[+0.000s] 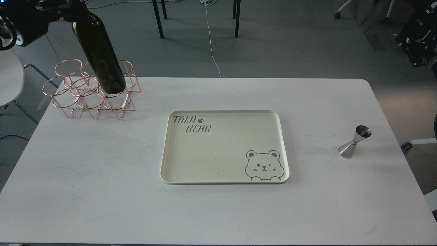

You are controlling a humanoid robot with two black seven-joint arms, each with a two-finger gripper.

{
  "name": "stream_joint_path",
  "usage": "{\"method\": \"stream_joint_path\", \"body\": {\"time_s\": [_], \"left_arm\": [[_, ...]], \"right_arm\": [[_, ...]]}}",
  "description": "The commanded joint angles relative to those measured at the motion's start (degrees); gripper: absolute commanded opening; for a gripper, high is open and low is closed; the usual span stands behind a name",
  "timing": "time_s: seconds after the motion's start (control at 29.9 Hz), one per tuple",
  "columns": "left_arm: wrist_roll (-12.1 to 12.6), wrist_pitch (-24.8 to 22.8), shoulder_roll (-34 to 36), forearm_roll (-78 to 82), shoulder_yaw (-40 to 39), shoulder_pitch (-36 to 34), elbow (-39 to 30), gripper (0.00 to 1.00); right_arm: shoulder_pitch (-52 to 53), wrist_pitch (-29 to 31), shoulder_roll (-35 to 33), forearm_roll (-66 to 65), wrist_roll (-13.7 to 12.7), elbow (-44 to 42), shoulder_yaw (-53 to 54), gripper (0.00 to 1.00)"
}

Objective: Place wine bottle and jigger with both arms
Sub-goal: 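Lower the bottle into the copper wire rack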

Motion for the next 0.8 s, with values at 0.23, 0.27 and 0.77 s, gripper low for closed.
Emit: {"method": "stream_joint_path", "body": {"time_s": [0.23,0.27,0.77], "left_arm": [[-0.3,1.1,0.3,0.2,1.2,0.0,0.3,0.17],[-0.2,1.1,0.3,0.2,1.2,0.0,0.3,0.17],[-0.4,1.1,0.4,0.2,1.2,0.0,0.4,0.18]], "right_arm": [[-0.1,0.1,-0.1,0.0,0.0,0.1,0.1,0.79],[0.0,0.1,-0.1,0.0,0.0,0.2,0.1,0.79],[-0.2,0.2,-0.1,0.0,0.0,0.3,0.1,0.79]]}}
